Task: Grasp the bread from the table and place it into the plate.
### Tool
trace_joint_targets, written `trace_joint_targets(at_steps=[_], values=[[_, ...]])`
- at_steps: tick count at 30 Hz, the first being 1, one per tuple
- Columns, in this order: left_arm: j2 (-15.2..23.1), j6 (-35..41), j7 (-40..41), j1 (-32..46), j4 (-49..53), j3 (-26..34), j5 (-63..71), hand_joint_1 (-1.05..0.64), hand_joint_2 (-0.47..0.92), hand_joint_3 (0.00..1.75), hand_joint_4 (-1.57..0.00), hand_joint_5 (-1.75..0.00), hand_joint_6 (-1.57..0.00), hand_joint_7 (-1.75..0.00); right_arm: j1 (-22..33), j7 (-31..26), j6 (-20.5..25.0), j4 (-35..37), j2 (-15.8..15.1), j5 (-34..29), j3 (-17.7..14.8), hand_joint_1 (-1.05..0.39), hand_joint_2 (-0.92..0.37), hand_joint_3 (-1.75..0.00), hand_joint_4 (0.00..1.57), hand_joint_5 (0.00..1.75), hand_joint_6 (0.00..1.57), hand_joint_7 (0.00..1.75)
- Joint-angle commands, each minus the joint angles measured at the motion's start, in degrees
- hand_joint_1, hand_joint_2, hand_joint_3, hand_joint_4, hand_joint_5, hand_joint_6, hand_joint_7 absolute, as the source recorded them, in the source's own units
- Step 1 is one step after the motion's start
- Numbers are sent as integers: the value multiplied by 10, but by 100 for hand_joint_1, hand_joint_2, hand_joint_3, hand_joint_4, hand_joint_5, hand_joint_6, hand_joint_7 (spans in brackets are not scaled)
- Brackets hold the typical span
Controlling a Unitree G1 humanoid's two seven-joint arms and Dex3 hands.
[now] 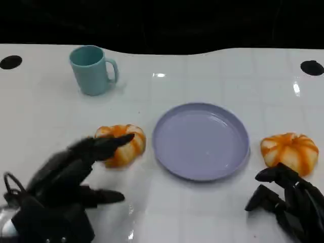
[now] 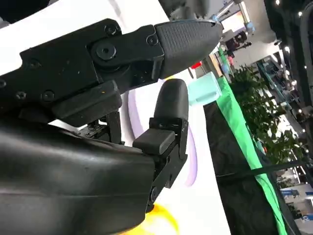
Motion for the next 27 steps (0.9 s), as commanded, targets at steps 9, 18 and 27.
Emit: trace_joint_targets(at_steps=[9,18,27], values=[[63,86,136,-52,-15,-99,241,-49,80,0,-1,-19,-21,0,-3,-13,6,-10,-1,2,-3,-54,-92,-22,65,148,61,114],[56,151,129,-105,37,-159,274,-43,79,0,0,-9,-16,-1,1,-21,-5,-13,1,-6,-1,-55,-92,-21,64,149,61,116],[21,199,161,-183,152,-216,275,-37,78,1,-4,-12,-17,0,1,-19,-2,-13,-1,-1,-3,-57,-92,-20,65,150,60,117]])
